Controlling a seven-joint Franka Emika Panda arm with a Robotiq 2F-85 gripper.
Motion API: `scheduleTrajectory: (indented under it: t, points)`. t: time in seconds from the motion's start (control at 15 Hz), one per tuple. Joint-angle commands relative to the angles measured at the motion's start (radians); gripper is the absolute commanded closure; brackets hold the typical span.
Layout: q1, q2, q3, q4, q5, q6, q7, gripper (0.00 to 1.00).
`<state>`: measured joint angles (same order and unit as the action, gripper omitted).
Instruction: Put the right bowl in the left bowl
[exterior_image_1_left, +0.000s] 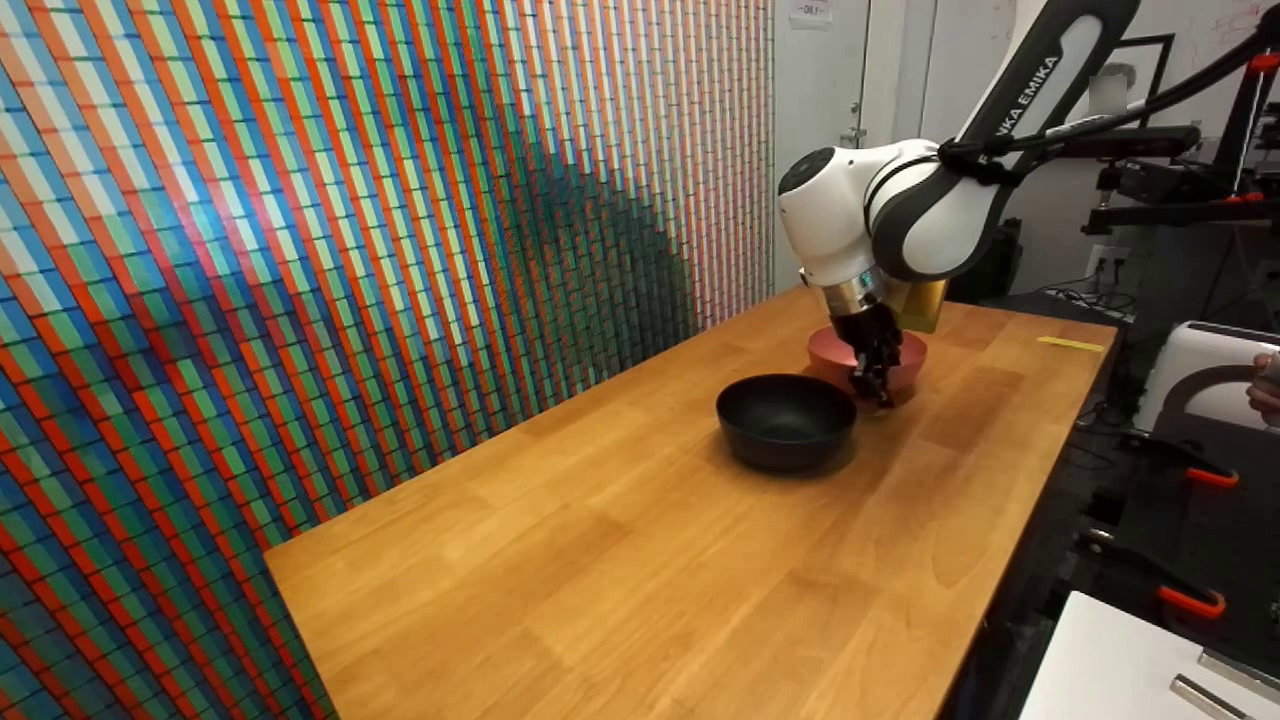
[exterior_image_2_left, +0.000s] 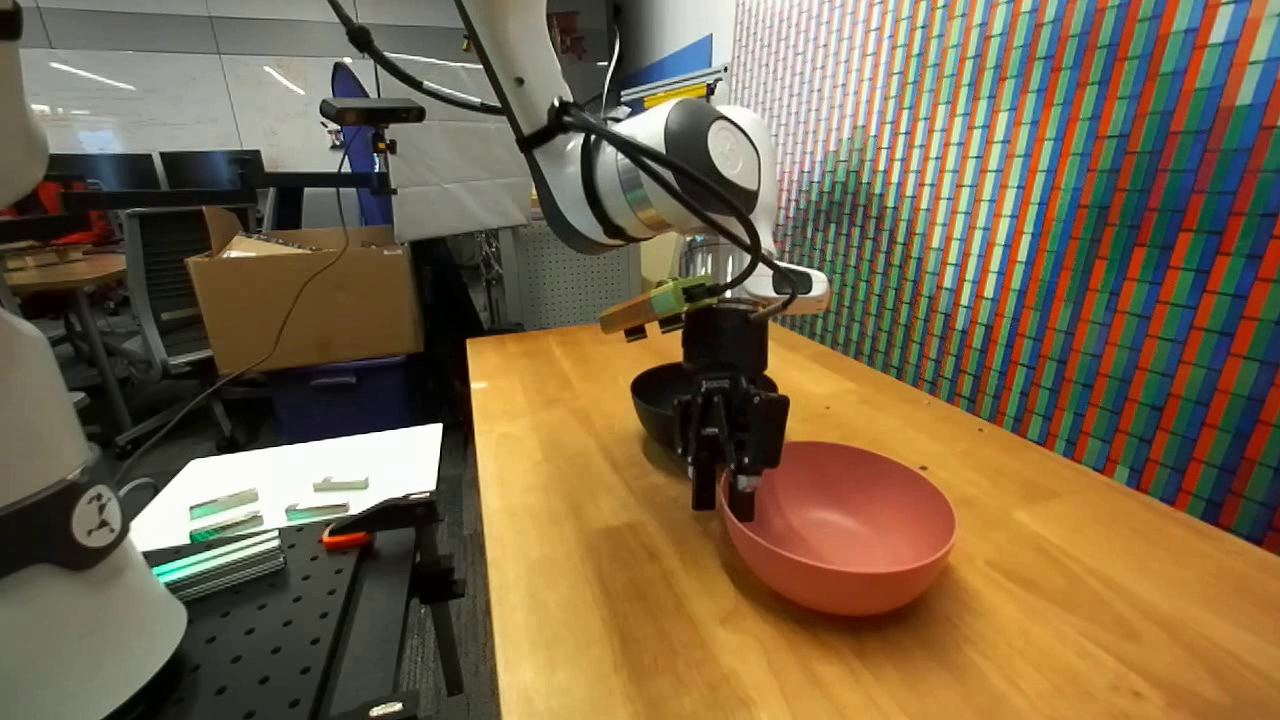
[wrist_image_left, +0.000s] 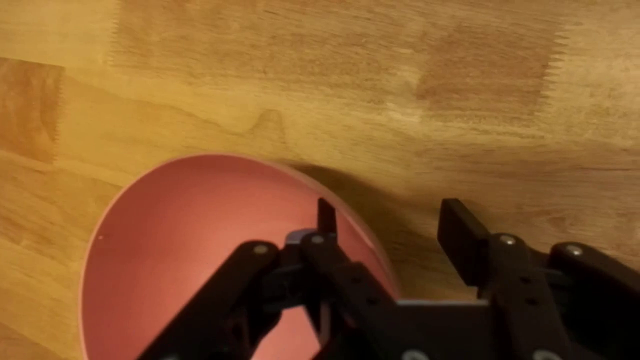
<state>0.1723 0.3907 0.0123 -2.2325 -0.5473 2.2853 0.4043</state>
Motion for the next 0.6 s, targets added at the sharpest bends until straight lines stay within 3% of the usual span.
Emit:
scheduleTrajectory:
  t: [0.0, 0.2, 0.4, 0.53]
  points:
    - [0.022, -0.002, -0.029, 0.013, -0.018, 0.005, 0.021, 0.73]
    - [0.013, -0.028, -0.038, 0.006, -0.010, 0.004, 0.014, 0.93]
    - [-0.003, -0.068, -0.043, -0.009, 0.013, -0.004, -0.011, 0.99]
    - [-0.018, -0.116, -0.038, -0.027, 0.046, -0.005, -0.038, 0.94]
